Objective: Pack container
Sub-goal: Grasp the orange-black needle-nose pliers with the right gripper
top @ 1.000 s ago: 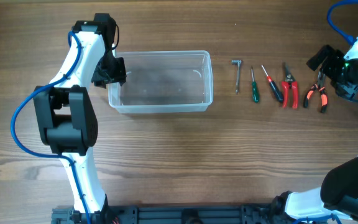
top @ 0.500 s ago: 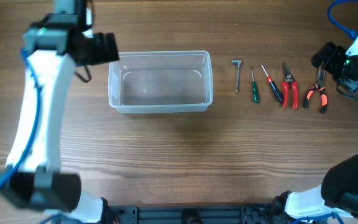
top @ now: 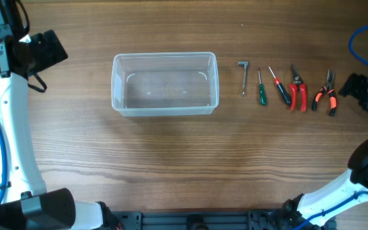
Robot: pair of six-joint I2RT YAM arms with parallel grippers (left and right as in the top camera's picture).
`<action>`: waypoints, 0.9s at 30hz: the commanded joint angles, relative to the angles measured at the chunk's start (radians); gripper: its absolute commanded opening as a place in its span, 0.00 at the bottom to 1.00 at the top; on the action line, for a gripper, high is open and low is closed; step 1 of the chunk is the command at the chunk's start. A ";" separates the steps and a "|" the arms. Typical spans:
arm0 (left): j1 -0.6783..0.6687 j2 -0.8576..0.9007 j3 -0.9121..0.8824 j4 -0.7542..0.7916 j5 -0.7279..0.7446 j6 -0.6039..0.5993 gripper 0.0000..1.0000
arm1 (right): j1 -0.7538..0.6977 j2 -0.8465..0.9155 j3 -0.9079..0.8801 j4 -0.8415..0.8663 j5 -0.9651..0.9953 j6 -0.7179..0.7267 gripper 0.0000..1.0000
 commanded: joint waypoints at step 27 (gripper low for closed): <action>0.009 0.004 0.000 0.003 -0.012 0.001 1.00 | 0.088 0.211 0.005 0.073 0.080 -0.138 0.63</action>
